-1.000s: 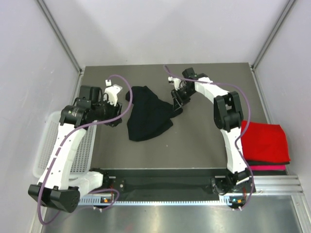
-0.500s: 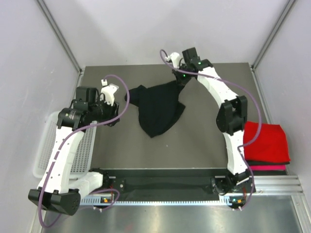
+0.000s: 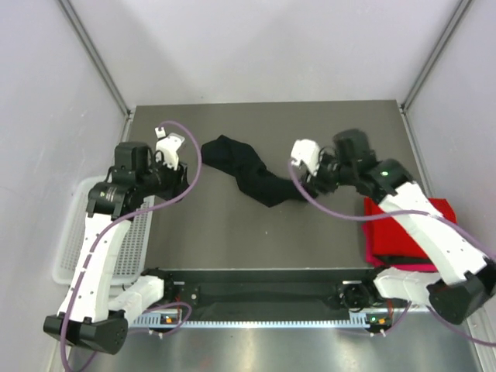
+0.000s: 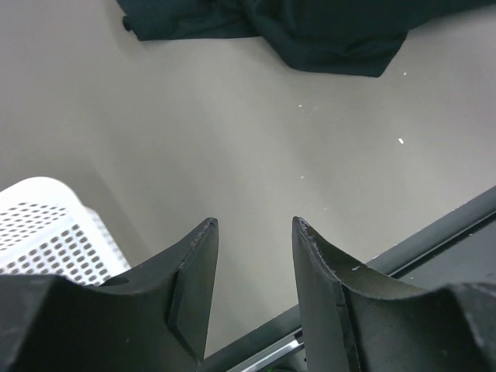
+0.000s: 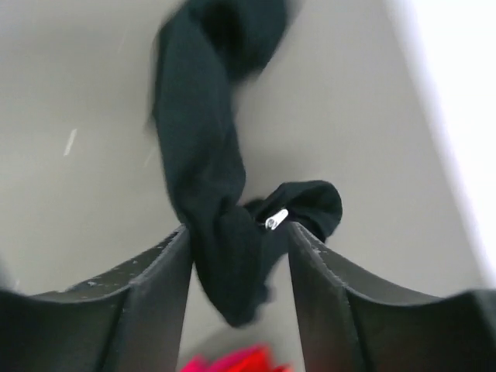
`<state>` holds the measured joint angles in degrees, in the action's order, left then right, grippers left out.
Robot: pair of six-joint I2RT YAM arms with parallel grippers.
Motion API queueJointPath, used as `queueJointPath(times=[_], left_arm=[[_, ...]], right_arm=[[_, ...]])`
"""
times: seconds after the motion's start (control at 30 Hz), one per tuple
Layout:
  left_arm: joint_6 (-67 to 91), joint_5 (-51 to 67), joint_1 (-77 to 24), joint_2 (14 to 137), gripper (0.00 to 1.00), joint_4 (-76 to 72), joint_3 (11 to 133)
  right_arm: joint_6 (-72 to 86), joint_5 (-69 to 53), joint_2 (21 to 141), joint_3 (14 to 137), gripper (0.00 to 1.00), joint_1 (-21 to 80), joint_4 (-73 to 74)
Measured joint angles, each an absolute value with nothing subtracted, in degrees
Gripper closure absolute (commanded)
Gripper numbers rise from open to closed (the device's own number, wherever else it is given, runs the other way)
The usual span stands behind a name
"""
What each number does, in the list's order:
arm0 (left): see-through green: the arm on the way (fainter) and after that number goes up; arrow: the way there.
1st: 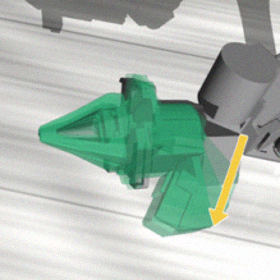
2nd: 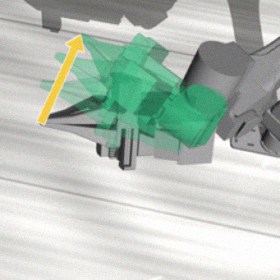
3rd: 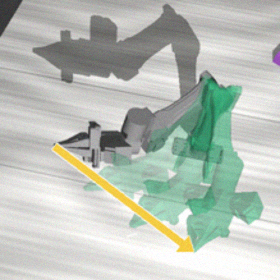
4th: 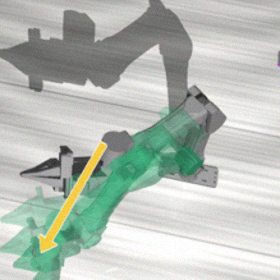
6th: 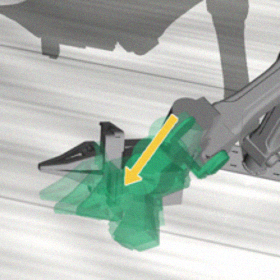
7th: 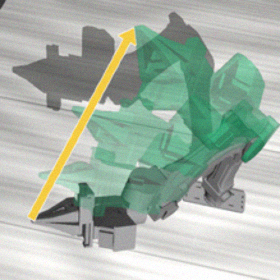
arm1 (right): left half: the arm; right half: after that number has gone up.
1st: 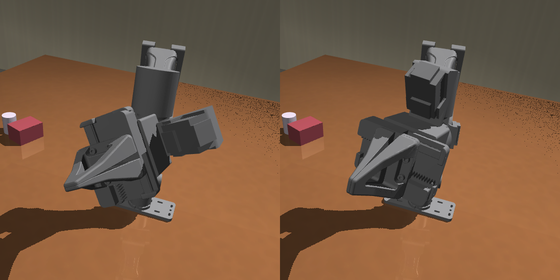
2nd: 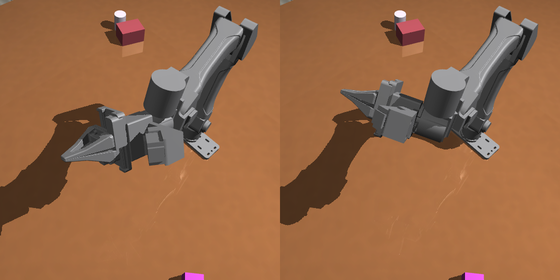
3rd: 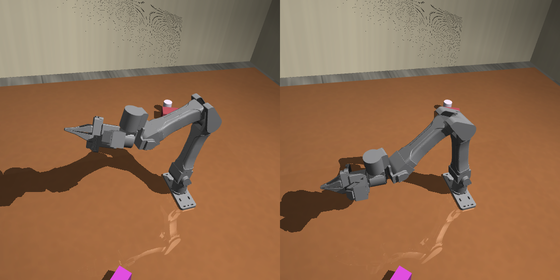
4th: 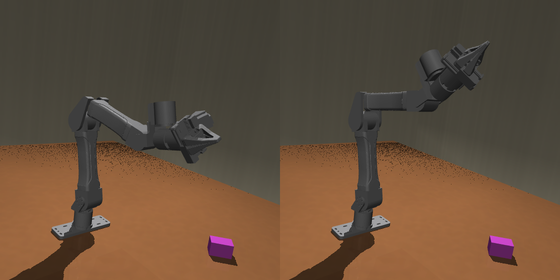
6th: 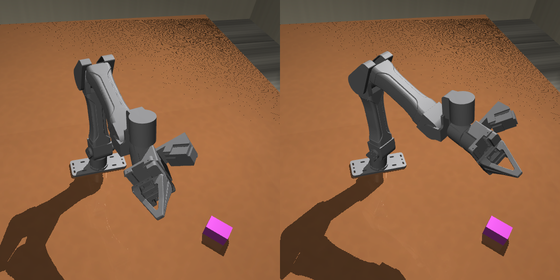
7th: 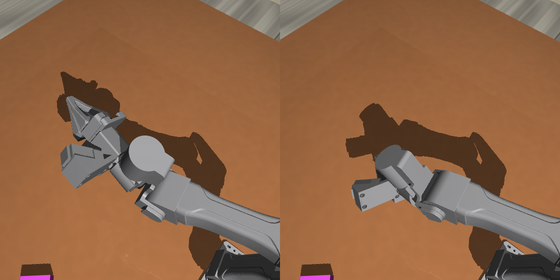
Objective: Fold and stack the t-shirts
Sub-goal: Flatten the tshirt out
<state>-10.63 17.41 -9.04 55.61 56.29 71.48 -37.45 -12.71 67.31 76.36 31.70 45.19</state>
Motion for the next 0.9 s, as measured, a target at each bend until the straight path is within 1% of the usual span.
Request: queueJointPath(times=[0.1, 0.2, 0.3, 0.4, 0.5, 0.57, 0.73, 0.9], left_arm=[[-10.1, 18.5, -9.0, 56.5, 0.52, 55.6, 71.3], [-9.7, 18.6, -8.9, 57.1, 0.51, 55.0, 71.3], [-9.5, 18.7, -8.6, 57.2, 0.51, 54.6, 71.3], [-9.3, 18.6, -8.2, 57.1, 0.51, 53.9, 70.8], [-9.3, 18.6, -7.9, 57.1, 0.51, 54.0, 69.9], [-9.3, 18.5, -7.9, 57.1, 0.51, 54.0, 69.6], [-9.6, 18.1, -7.9, 56.7, 0.51, 54.0, 69.6], [-9.8, 18.1, -7.9, 56.1, 0.51, 53.9, 68.6]], right_arm=[[-39.6, -13.0, 69.9, 68.9, 0.45, 31.6, 49.1], [-40.9, -13.8, 77.3, 67.4, 0.44, 31.4, 53.5], [-41.2, -14.5, 78.8, 68.4, 0.44, 30.8, 53.4], [-40.9, -14.4, 80.8, 72.6, 0.45, 30.3, 51.3], [-40.4, -14.2, 87.0, 78.0, 0.45, 29.9, 47.4], [-40.3, -13.8, 92.0, 79.7, 0.43, 29.7, 44.9], [-40.5, -11.7, 101.6, 79.3, 0.42, 29.4, 44.3], [-41.2, -9.6, 101.8, 76.7, 0.41, 28.3, 45.8]])
